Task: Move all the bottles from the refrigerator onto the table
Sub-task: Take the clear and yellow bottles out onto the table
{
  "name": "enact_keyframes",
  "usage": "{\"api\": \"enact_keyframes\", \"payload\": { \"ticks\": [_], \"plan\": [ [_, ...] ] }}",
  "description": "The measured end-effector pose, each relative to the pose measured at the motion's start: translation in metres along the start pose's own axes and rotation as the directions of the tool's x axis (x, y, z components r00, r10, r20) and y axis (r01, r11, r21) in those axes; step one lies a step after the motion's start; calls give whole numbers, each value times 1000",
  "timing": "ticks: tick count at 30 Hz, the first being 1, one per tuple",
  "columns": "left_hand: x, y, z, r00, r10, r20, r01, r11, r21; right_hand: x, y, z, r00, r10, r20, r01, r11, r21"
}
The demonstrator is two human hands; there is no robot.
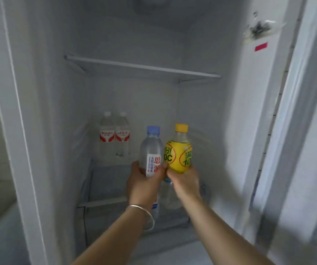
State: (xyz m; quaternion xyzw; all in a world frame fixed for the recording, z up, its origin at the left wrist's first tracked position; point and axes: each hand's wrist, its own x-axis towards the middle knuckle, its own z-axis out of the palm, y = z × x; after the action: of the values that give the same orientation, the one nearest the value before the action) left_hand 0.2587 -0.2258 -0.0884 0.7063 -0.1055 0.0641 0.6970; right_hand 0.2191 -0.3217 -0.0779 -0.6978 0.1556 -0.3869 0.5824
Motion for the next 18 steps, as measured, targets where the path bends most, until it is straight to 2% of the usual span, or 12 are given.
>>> {"api": "enact_keyframes", "payload": {
  "ticks": [2, 6, 13, 18],
  "plan": [
    [-43, 7, -8, 1000, 14, 19, -15, 999, 49, -39, -6, -24, 997, 17, -80, -24, 996, -83],
    [-124, 24, -12, 988, 32, 149, -47, 994, 103, -112, -22, -84, 978, 89, -191, -107, 990, -87],
    [-267, 58, 9, 937, 48, 346, -47, 999, -10, -216, -58, -205, 940, 96, -328, -157, 974, -163],
    [-381, 77, 46, 893, 94, 440, -91, 995, -29, -285, -76, -309, 877, 111, -468, -224, 955, -193]
  ]
}}
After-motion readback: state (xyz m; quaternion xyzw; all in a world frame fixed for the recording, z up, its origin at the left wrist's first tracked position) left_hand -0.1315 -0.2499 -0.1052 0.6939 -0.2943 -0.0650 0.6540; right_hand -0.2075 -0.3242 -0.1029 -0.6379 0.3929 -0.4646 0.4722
